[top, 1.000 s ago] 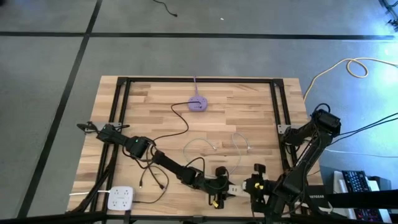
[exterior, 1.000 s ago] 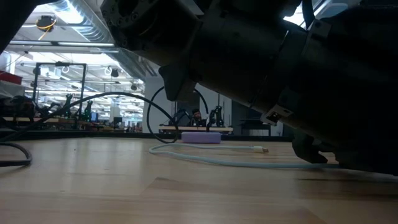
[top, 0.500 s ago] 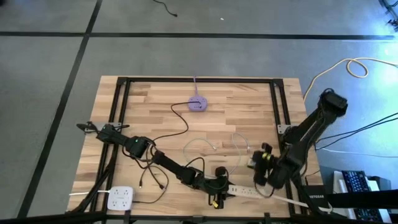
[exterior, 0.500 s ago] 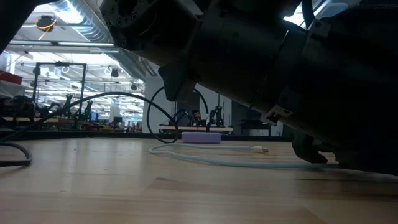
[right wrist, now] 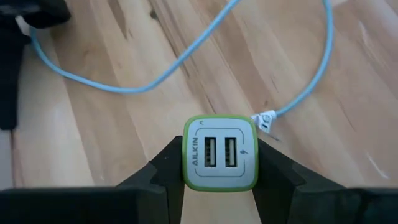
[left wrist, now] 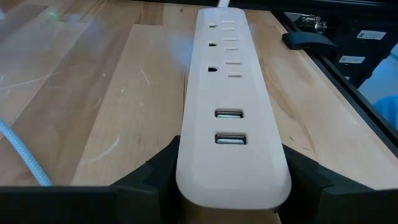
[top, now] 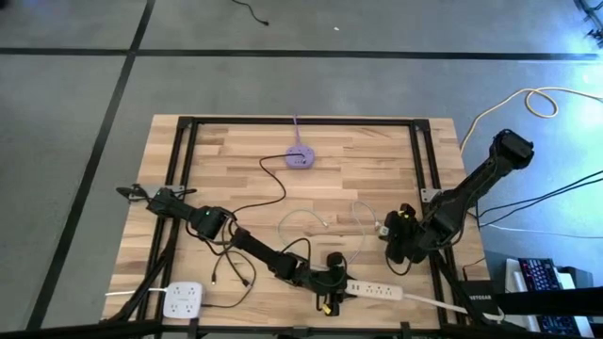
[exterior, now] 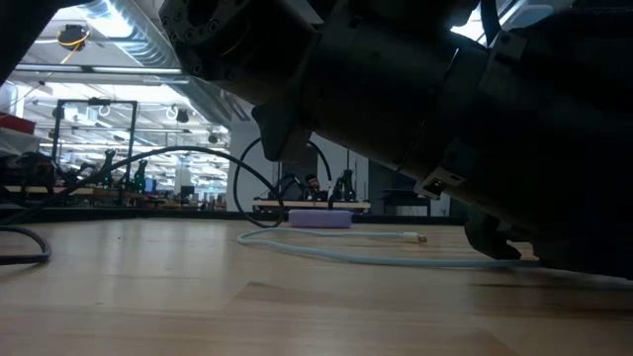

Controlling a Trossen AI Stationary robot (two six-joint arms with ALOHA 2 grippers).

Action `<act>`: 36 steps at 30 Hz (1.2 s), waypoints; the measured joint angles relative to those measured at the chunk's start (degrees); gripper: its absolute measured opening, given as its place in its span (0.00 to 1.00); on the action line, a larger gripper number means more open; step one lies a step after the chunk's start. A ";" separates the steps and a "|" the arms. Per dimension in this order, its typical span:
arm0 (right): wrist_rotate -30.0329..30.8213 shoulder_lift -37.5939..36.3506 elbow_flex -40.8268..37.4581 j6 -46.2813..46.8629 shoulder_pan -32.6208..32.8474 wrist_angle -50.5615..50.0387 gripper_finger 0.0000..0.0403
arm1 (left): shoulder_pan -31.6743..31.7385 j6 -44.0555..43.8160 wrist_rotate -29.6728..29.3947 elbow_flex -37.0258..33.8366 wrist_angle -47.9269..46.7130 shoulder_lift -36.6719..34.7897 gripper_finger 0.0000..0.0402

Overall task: Insert USB
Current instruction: Remove the green charger adapter from the light brown outlet extension, then remove the black usb cable from the white outlet extension

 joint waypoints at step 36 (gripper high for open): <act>4.86 0.04 0.15 -5.23 4.26 8.98 0.33 | -0.26 4.80 -2.16 -0.07 2.11 0.18 0.67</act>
